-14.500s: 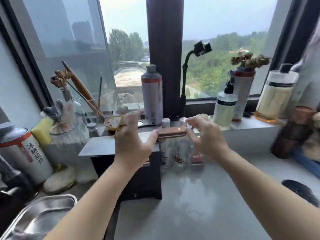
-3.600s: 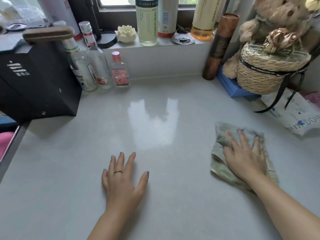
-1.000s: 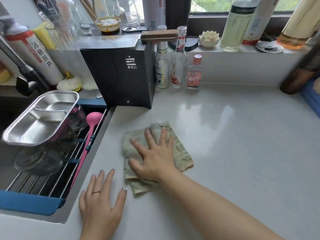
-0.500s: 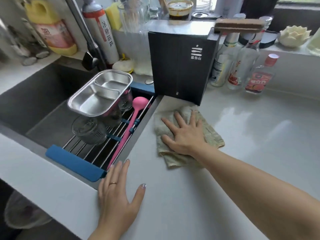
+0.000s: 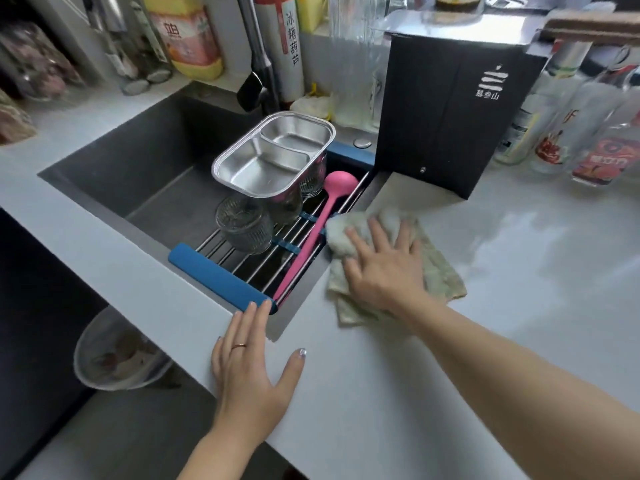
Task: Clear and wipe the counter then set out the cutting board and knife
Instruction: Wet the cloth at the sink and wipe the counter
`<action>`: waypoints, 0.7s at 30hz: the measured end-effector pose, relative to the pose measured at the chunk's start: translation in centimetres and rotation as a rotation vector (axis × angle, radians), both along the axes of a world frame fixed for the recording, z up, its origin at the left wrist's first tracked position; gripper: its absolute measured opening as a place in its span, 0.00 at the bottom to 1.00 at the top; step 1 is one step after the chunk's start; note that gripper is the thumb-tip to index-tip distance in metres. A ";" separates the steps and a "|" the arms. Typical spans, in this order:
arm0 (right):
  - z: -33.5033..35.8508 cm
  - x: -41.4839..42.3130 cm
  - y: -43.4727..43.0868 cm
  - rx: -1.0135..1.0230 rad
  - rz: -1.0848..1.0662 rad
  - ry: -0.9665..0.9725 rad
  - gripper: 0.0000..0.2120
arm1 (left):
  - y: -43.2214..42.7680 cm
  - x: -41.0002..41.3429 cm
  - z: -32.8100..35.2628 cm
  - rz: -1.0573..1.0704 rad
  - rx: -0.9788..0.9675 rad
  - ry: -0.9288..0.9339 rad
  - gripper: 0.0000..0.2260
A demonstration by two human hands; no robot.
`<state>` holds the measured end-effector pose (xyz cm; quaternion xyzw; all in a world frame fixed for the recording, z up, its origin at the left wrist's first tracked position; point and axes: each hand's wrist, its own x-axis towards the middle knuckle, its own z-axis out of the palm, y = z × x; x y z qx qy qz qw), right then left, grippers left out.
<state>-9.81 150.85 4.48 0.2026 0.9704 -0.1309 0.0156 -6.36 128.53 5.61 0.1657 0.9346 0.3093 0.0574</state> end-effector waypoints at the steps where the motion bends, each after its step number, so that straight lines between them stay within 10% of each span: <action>1: 0.1 1.1 -2.0 -0.010 0.027 0.013 0.28 | -0.3 -0.2 0.2 0.006 0.017 0.005 0.36; 11: 1.1 8.9 -15.3 -0.126 0.131 -0.089 0.29 | -1.2 -1.4 1.4 -0.223 0.080 0.043 0.34; 21: 1.2 22.1 -8.4 0.016 -0.596 -0.091 0.29 | 4.2 3.8 -0.9 -0.674 -0.080 0.028 0.35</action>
